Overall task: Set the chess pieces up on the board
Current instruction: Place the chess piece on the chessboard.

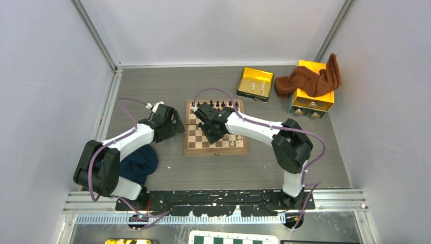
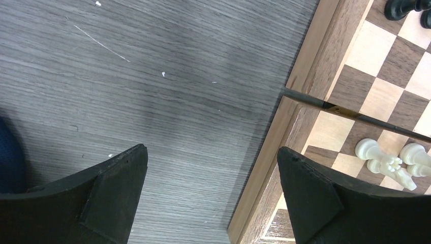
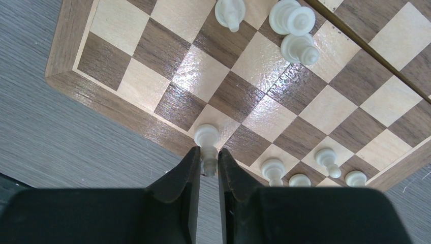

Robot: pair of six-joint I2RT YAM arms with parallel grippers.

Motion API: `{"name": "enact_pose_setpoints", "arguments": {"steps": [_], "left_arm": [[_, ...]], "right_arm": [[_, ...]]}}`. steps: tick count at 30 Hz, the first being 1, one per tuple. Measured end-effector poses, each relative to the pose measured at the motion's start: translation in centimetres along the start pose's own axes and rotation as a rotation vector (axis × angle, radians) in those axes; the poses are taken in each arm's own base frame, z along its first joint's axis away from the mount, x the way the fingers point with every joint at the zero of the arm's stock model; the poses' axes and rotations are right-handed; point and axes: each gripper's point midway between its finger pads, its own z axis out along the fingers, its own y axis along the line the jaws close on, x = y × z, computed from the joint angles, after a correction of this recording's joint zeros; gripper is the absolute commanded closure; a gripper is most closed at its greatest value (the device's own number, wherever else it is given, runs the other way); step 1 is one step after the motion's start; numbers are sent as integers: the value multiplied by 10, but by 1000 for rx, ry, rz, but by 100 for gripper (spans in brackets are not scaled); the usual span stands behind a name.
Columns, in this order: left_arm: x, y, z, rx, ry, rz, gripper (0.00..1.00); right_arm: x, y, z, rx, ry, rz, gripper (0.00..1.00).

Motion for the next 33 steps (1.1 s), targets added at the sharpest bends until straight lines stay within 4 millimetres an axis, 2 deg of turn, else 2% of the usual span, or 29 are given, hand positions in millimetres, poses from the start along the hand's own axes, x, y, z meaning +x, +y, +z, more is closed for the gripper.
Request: {"name": "enact_pose_setpoints", "arguments": {"steps": [5, 25, 29, 33], "left_arm": [[1, 1, 1, -4, 3, 0, 0], [1, 1, 2, -7, 6, 0, 0], [1, 1, 2, -7, 6, 0, 0], [1, 1, 3, -6, 5, -1, 0]], "right_arm": [[0, 0, 0, 0, 0, -3, 95], [-2, -6, 0, 34, -8, -35, 96], [-4, -7, 1, 42, -6, -40, 94], [-5, -7, 1, 44, -6, -40, 85]]}}
